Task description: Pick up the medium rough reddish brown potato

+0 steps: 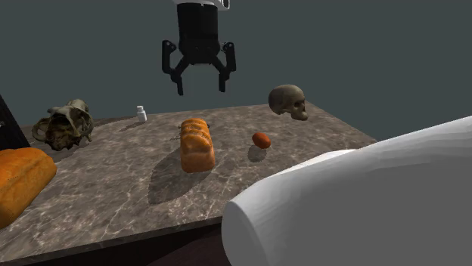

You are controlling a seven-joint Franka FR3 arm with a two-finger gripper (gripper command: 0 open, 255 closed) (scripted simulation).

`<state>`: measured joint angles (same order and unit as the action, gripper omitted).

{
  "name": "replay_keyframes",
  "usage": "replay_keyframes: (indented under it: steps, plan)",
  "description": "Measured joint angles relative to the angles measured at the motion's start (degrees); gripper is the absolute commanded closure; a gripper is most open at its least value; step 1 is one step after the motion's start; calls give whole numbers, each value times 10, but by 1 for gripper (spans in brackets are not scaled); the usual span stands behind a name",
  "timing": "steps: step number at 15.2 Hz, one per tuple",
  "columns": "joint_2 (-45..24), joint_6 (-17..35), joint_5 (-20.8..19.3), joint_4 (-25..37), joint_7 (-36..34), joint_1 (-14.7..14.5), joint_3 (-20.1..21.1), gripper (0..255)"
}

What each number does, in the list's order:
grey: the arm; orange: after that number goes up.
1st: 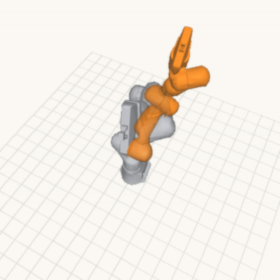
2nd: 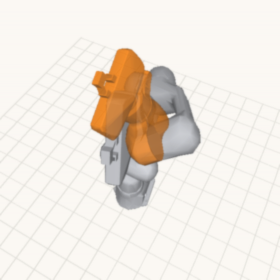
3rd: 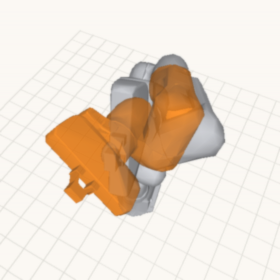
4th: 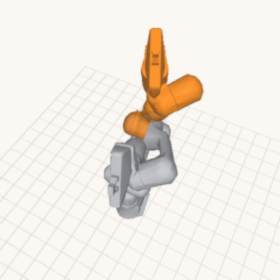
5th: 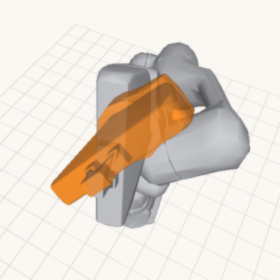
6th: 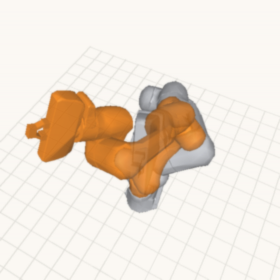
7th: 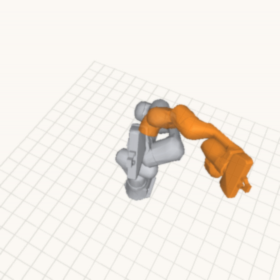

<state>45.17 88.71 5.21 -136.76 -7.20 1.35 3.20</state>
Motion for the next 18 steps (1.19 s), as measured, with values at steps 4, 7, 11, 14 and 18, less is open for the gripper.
replay_keyframes:
  steps: [4, 7, 11, 14, 18]
  plan:
    - [-10, 33, -12, -20, 12, 8, -10, 0]
    - [-32, 84, -32, -44, 32, 23, -29, 0]
    - [-67, 160, -57, -74, 59, 42, -55, 0]
    - [-111, 221, -73, -84, 74, 56, -73, 0]
    - [-173, 297, -89, -85, 92, 71, -96, 0]
